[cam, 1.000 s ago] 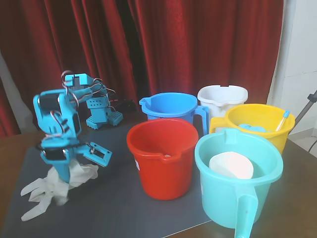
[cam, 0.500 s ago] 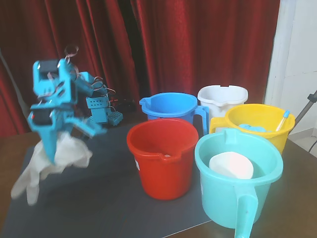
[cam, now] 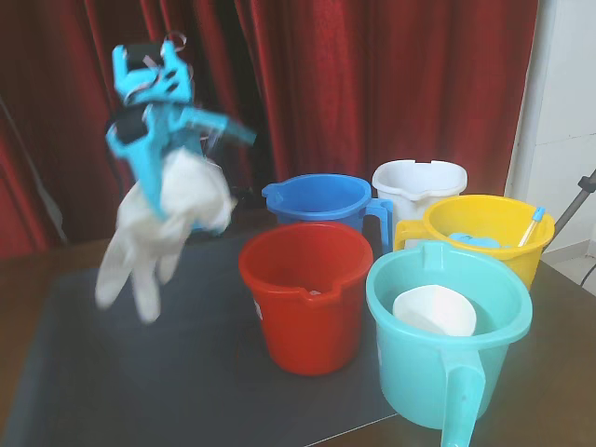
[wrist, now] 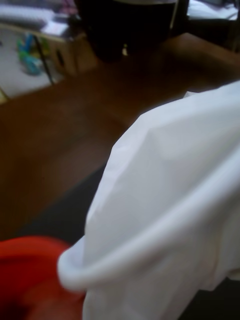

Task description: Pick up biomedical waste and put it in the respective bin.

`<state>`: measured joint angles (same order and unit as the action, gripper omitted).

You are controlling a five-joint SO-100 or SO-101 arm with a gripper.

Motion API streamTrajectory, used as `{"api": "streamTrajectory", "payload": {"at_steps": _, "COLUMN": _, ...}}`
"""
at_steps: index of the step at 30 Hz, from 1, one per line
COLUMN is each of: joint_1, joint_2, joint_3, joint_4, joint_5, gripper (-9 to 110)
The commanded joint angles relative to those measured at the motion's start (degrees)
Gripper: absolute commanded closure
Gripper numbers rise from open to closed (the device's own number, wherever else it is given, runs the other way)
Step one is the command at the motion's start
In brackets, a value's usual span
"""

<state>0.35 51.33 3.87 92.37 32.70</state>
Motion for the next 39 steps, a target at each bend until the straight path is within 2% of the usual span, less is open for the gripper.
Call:
{"api": "streamTrajectory", "payload": {"at_steps": 1, "joint_1": -3.1, "joint_2": 6.7, "joint_3": -2.4, "joint_4": 18.4, "joint_5": 4.0, "gripper": 102}}
{"api": "streamTrajectory", "payload": {"at_steps": 10, "joint_1": -15.5, "joint_2": 7.7, "joint_3": -2.4, "joint_4": 8.0, "joint_5": 18.7, "gripper": 102}}
{"api": "streamTrajectory", "payload": {"at_steps": 18, "joint_1": -21.0, "joint_2": 7.4, "joint_3": -2.4, "joint_4": -1.5, "joint_5": 24.4, "gripper": 102}}
{"api": "streamTrajectory", "payload": {"at_steps": 32, "joint_1": -22.8, "joint_2": 5.0, "joint_3": 0.3, "joint_4": -18.0, "joint_5": 25.2, "gripper": 102}}
{"api": "streamTrajectory", "payload": {"at_steps": 39, "joint_1": -22.1, "joint_2": 0.1, "joint_3": -0.4, "joint_4": -20.4, "joint_5": 24.3, "gripper": 102}}
